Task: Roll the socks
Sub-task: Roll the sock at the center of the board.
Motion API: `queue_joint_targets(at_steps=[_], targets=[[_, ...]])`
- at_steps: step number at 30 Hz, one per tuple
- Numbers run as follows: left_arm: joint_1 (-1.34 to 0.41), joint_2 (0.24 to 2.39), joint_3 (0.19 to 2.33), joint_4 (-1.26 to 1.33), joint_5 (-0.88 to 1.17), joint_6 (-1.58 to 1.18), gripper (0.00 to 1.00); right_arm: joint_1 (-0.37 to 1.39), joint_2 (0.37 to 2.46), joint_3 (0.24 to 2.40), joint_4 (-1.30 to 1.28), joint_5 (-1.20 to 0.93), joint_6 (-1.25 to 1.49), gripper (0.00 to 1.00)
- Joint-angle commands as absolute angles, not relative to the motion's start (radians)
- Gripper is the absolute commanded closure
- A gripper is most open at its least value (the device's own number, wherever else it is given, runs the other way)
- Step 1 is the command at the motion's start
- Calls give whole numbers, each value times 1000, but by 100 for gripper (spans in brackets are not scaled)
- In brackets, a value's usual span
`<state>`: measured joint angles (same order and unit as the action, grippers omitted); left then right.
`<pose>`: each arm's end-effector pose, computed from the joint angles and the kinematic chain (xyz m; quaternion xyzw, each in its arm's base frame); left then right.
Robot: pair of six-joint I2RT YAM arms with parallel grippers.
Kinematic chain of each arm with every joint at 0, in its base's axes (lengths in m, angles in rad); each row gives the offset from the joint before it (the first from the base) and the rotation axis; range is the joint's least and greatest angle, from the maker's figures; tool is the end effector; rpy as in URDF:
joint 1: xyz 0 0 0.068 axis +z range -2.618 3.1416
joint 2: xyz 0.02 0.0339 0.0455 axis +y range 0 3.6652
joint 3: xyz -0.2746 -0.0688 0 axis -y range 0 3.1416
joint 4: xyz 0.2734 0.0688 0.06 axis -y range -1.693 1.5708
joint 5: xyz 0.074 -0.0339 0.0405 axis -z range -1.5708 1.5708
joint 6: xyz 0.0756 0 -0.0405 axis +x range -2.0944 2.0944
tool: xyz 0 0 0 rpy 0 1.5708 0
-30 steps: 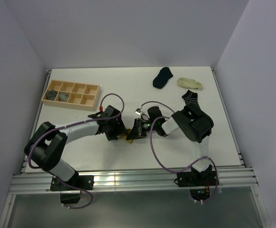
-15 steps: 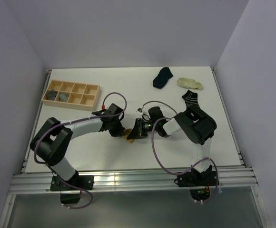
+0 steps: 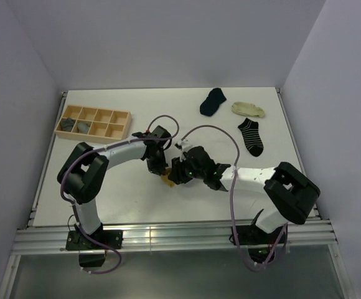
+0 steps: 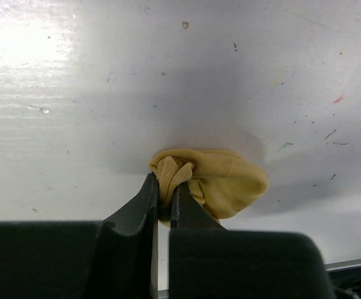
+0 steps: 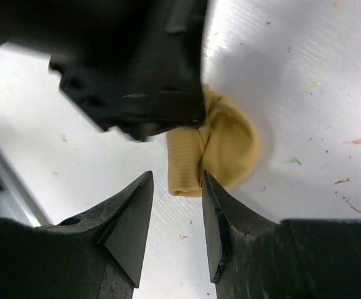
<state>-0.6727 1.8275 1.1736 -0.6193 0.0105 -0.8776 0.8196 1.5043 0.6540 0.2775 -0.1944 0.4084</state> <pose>0.3023 -0.2418 0.1174 -0.1004 0.9838 -0.1075 0.1023 0.2294 0.2670 0.1413 -0.2239 0.8460 0.3441 0.3402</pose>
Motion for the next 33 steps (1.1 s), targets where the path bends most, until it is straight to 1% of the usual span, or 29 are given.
queue_joint_targets(at_steps=[1, 9, 18, 23, 25, 27, 28, 29, 30, 31, 32, 33], targets=[[-669, 1897, 1206, -715, -46, -792, 100, 911, 1496, 710, 195, 88, 253, 55], [-669, 1933, 1261, -741, -31, -758, 100, 1063, 1589, 790, 175, 241, 173, 53], [-669, 1950, 1276, -752, -20, -741, 100, 1137, 1684, 851, 170, 342, 101, 53], [-669, 1954, 1281, -747, -9, -735, 100, 1166, 1764, 887, 138, 403, 86, 57], [-669, 1953, 1282, -746, -9, -732, 100, 1172, 1787, 897, 126, 429, 95, 61], [-669, 1950, 1285, -744, -9, -729, 100, 1172, 1798, 885, 120, 439, 110, 71], [-669, 1948, 1287, -742, 8, -723, 100, 1172, 1798, 878, 120, 433, 115, 81], [-669, 1944, 1289, -735, 15, -716, 99, 1170, 1798, 870, 117, 425, 120, 86], [-667, 1941, 1290, -729, 20, -709, 96, 1169, 1790, 856, 115, 416, 133, 91], [-669, 1934, 1290, -724, 21, -703, 92, 1164, 1783, 848, 114, 397, 141, 98], [-669, 1922, 1290, -718, 11, -700, 88, 1161, 1776, 842, 109, 350, 153, 100], [-669, 1914, 1292, -712, 8, -695, 78, 1146, 1769, 828, 107, 316, 178, 100]])
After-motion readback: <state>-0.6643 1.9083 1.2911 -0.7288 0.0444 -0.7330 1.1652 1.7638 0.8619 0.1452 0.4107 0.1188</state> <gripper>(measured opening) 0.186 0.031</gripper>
